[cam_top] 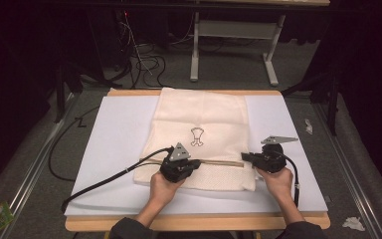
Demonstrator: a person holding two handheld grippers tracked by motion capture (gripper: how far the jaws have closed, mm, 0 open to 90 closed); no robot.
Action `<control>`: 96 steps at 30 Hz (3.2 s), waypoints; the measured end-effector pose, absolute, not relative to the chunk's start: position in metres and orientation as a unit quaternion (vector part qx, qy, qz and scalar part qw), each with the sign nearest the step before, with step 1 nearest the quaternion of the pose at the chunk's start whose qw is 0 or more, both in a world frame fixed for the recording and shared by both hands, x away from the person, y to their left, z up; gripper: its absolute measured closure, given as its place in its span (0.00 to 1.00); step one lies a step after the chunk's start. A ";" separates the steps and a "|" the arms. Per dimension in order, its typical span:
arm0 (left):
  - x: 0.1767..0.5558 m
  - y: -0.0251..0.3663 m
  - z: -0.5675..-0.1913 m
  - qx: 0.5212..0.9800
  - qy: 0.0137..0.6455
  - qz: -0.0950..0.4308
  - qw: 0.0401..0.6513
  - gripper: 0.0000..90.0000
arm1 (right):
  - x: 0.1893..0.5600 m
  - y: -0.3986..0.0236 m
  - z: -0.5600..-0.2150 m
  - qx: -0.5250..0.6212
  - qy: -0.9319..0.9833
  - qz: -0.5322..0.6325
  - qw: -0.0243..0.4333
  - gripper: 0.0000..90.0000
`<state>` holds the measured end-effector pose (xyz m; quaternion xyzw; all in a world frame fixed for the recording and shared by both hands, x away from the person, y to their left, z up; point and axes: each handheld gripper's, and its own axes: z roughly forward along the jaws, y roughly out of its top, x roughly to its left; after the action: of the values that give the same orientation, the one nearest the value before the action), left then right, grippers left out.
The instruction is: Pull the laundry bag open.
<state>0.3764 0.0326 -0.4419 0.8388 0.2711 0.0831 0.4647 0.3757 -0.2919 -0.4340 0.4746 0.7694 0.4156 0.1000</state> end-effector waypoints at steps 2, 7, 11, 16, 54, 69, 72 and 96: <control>0.376 0.033 -0.442 0.839 0.271 0.084 0.465 0.97 | 0.376 -0.291 -0.434 0.474 0.770 0.415 0.102 0.98; 0.377 0.036 -0.441 0.837 0.274 0.086 0.466 0.97 | 0.377 -0.291 -0.434 0.475 0.770 0.414 0.104 0.98; 0.377 0.039 -0.441 0.836 0.276 0.086 0.467 0.97 | 0.378 -0.292 -0.434 0.477 0.769 0.414 0.102 0.98; 0.377 0.040 -0.440 0.835 0.275 0.086 0.469 0.97 | 0.378 -0.292 -0.434 0.476 0.770 0.413 0.103 0.98; 0.379 0.072 -0.436 0.822 0.298 0.099 0.475 0.97 | 0.381 -0.293 -0.434 0.480 0.771 0.403 0.109 0.98; 0.380 0.088 -0.436 0.815 0.313 0.103 0.477 0.97 | 0.382 -0.293 -0.434 0.480 0.771 0.403 0.109 0.98; 0.380 0.091 -0.437 0.812 0.316 0.103 0.479 0.97 | 0.382 -0.293 -0.434 0.480 0.772 0.403 0.109 0.98; 0.381 0.113 -0.432 0.802 0.336 0.114 0.480 0.97 | 0.382 -0.294 -0.436 0.481 0.772 0.401 0.108 0.98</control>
<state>0.3810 0.1134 -0.4323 0.8020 0.3363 0.1141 0.4802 0.3824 -0.2943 -0.4357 0.4811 0.7719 0.4013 0.1082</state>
